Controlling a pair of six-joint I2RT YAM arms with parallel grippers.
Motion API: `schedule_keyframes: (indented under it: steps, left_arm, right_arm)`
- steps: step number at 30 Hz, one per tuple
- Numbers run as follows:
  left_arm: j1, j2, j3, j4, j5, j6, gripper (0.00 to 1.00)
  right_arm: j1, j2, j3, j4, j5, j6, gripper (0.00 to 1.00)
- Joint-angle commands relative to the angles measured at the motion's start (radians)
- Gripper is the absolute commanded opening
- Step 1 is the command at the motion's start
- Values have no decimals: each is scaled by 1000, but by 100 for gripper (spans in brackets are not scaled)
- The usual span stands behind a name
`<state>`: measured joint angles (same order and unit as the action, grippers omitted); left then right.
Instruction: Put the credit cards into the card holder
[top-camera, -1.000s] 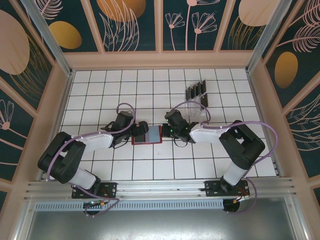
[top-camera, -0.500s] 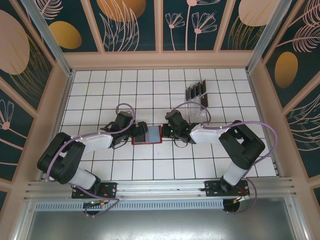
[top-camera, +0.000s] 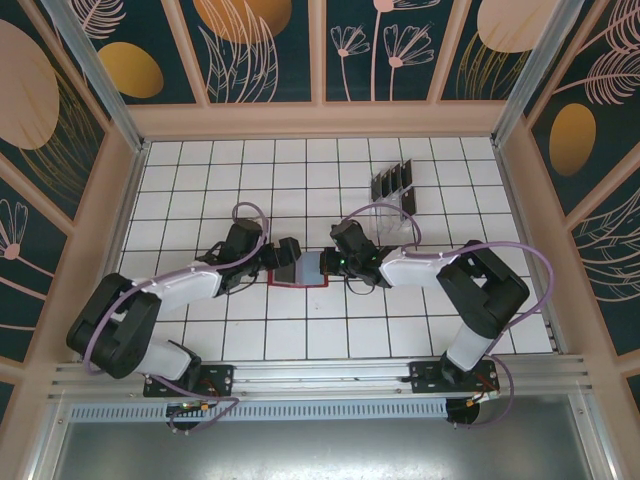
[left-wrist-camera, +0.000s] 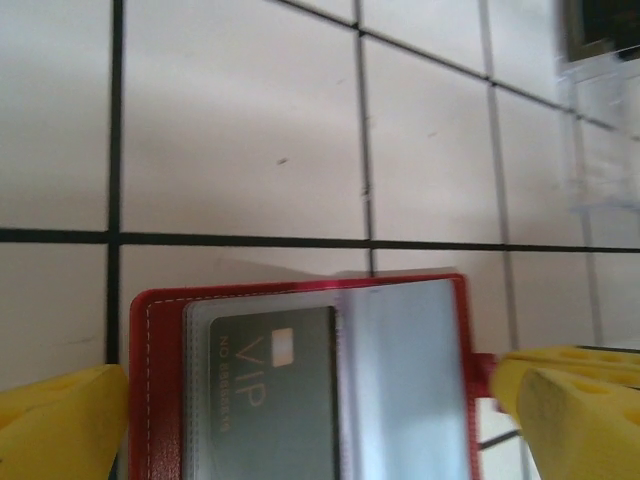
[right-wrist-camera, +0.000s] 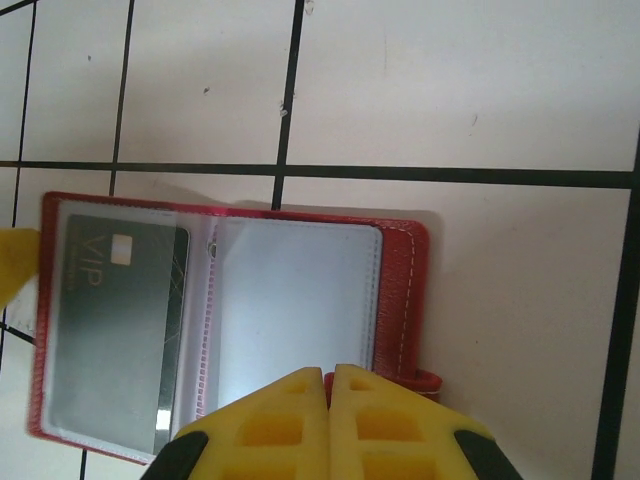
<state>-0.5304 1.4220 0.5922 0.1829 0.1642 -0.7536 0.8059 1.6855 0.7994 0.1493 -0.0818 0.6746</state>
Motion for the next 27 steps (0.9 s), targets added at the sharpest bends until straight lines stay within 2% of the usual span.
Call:
schedule_keyframes:
  steps: [1, 5, 11, 14, 19, 23, 27]
  left_arm:
    - [-8, -69, 4, 73, 62, -53, 99]
    - [-33, -99, 14, 124, 83, -105, 99]
    - [-118, -20, 85, 156, 68, -125, 98]
    - [-129, -38, 71, 130, -27, -127, 99]
    - [-129, -57, 106, -87, -229, -64, 98]
    - [-126, -23, 105, -148, -299, -28, 99]
    - [-116, 29, 89, -138, -307, -7, 99]
  right_arm:
    - [-6, 17, -20, 35, -23, 20, 0]
    - [-11, -2, -31, 45, -32, 25, 0]
    - [-41, -50, -63, 66, -37, 40, 0]
    - [-54, -64, -81, 69, -38, 45, 0]
    - [-56, -50, -93, 78, -48, 44, 0]
    - [-56, -31, -98, 95, -61, 49, 0]
    - [-55, -24, -101, 102, -67, 50, 0]
